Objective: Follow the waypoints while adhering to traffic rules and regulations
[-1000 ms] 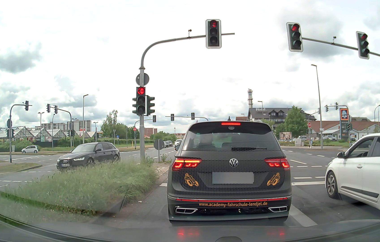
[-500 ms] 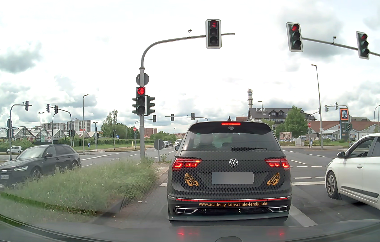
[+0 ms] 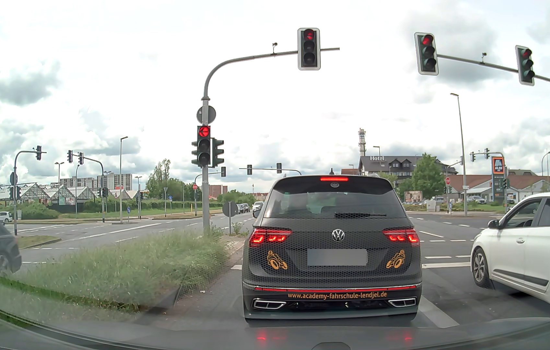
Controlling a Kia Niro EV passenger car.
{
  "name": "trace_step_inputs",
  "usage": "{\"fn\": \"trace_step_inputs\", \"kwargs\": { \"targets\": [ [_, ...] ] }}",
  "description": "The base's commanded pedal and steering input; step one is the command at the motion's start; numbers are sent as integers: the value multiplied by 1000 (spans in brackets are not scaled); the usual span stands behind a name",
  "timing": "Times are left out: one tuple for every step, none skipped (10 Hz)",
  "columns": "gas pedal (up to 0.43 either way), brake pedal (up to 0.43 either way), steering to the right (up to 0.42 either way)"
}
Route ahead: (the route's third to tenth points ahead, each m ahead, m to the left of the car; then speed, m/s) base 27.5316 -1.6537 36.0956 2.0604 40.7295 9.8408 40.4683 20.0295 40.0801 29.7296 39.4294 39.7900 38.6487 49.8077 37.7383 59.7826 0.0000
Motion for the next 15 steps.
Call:
{"fn": "trace_step_inputs", "kwargs": {
  "targets": [
    [0,226,1],
    [0,232,0],
    [0,226,1],
    [0,226,1],
    [0,226,1],
    [0,226,4],
    [0,226,7],
    [0,226,8],
    [0,226,7],
    [0,226,7],
    [0,226,7],
    [0,226,7],
    [0,226,7],
    [0,226,7],
    [0,220,7]
  ]
}}
